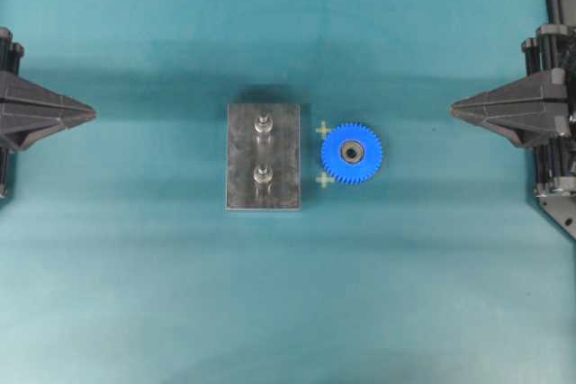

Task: Fit the large gear onto the shaft.
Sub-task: 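Move the right gripper toward the blue gear beside the metal plate, then lower the right gripper over the blue gear and grip its hub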

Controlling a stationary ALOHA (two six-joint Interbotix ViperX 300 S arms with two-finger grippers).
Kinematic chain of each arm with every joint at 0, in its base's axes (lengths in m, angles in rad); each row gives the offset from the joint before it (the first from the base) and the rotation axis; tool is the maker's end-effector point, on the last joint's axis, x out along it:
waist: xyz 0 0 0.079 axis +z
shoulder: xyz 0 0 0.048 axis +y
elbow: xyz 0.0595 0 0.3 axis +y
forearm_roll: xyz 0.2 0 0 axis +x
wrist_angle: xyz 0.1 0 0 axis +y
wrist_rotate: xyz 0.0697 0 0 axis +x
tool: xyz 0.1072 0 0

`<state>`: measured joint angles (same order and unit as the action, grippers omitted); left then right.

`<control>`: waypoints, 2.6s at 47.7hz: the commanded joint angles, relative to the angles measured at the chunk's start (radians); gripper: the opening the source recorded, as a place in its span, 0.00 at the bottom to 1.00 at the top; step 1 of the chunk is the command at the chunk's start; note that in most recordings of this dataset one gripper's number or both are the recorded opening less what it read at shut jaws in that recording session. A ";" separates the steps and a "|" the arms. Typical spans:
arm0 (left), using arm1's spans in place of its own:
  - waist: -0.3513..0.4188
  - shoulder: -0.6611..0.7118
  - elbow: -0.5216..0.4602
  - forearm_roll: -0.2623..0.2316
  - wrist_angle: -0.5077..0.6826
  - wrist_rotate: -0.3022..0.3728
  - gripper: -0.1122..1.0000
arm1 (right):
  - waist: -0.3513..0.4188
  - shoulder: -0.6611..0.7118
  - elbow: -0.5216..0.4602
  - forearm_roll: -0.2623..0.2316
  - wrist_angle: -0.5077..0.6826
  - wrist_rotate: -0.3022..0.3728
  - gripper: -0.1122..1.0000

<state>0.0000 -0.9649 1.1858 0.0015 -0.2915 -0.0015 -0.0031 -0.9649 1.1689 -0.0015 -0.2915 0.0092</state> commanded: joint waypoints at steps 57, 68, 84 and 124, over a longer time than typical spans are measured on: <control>0.031 0.627 -0.276 0.018 0.368 0.100 0.10 | -0.170 0.746 -0.437 0.103 0.859 -0.104 0.22; 0.043 0.537 -0.198 0.018 0.370 0.118 0.10 | -0.149 0.904 -0.541 0.103 0.907 -0.098 0.79; 0.043 0.428 -0.121 0.018 0.379 0.118 0.10 | -0.149 1.006 -0.574 0.101 0.904 -0.097 0.82; 0.044 0.374 -0.100 0.018 0.419 0.115 0.10 | -0.176 1.068 -0.584 0.075 0.913 -0.089 0.80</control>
<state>0.0430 -0.5860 1.0968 0.0169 0.1304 0.1166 -0.1810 0.1089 0.6029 0.0752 0.6228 -0.0828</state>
